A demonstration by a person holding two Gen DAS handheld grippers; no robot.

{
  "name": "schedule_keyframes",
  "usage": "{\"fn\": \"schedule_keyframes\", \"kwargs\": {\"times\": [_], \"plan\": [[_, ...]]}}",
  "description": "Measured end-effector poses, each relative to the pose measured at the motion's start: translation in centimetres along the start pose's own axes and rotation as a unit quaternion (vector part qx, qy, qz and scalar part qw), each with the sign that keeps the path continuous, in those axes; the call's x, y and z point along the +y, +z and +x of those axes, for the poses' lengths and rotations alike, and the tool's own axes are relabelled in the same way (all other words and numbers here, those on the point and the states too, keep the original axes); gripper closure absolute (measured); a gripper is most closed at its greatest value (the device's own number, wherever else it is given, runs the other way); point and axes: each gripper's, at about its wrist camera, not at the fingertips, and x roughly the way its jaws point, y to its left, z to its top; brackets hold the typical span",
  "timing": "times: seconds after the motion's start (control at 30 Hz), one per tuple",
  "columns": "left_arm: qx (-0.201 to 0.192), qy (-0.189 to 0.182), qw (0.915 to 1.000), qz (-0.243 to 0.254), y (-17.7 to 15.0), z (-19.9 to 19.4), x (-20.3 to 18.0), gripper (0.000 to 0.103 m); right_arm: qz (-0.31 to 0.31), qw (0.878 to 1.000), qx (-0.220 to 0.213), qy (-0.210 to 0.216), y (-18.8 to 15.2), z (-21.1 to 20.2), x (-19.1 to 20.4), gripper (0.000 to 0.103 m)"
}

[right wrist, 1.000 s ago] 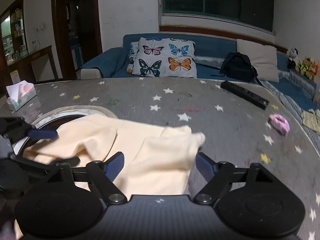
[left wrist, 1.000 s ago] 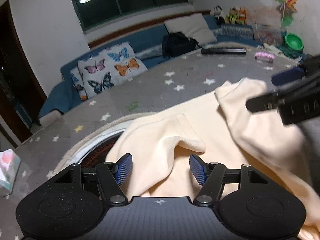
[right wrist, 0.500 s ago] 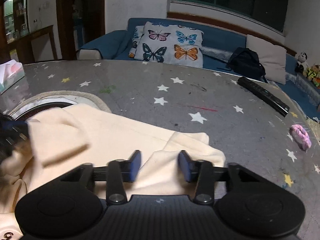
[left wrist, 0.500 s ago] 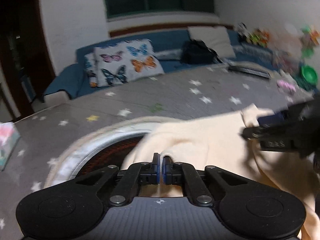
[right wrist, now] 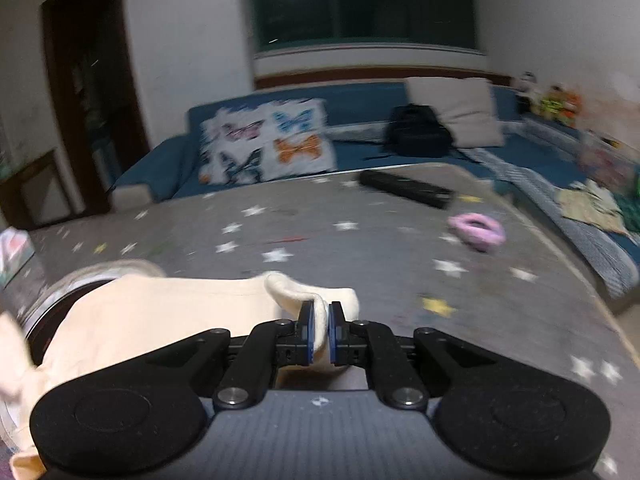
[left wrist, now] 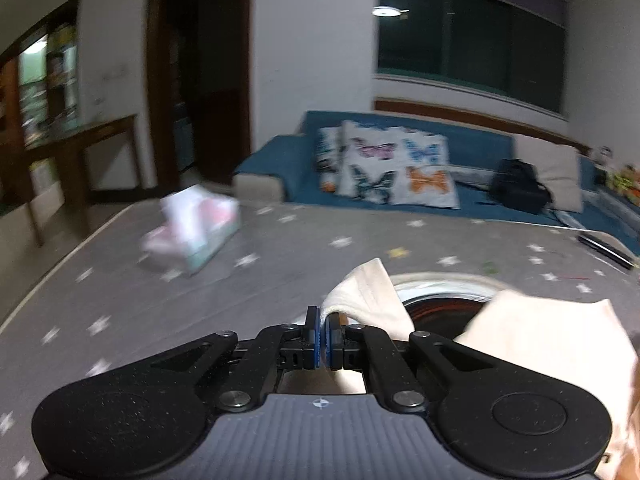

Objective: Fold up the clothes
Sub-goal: 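Grasp the shirt edge with the left gripper while the right gripper grasps another edge, then lift and shake the shirt out with both grippers, then release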

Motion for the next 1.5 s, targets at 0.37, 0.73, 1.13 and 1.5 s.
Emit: {"fn": "schedule_keyframes", "kwargs": {"times": [0.37, 0.73, 1.13, 1.5], "plan": [[0.101, 0.036, 0.994, -0.021, -5.8, -2.2, 6.1, 0.1, 0.081, 0.993, 0.038, -0.076, -4.6, -1.9, -8.3, 0.096], [0.071, -0.052, 0.9907, 0.103, -7.4, -8.3, 0.9, 0.074, 0.014, 0.997, 0.049, -0.055, -5.3, -5.3, -6.3, 0.069], [0.062, -0.244, 0.9464, 0.202, -8.9, -10.8, -10.5, 0.053, -0.108, 0.971, 0.078, 0.199, -6.7, -9.3, 5.2, 0.057], [0.077, -0.266, 0.9327, 0.231, -10.5, -10.8, -11.7, 0.094, -0.191, 0.948, 0.125, 0.222, -11.0, -7.6, 12.5, 0.098]]}}
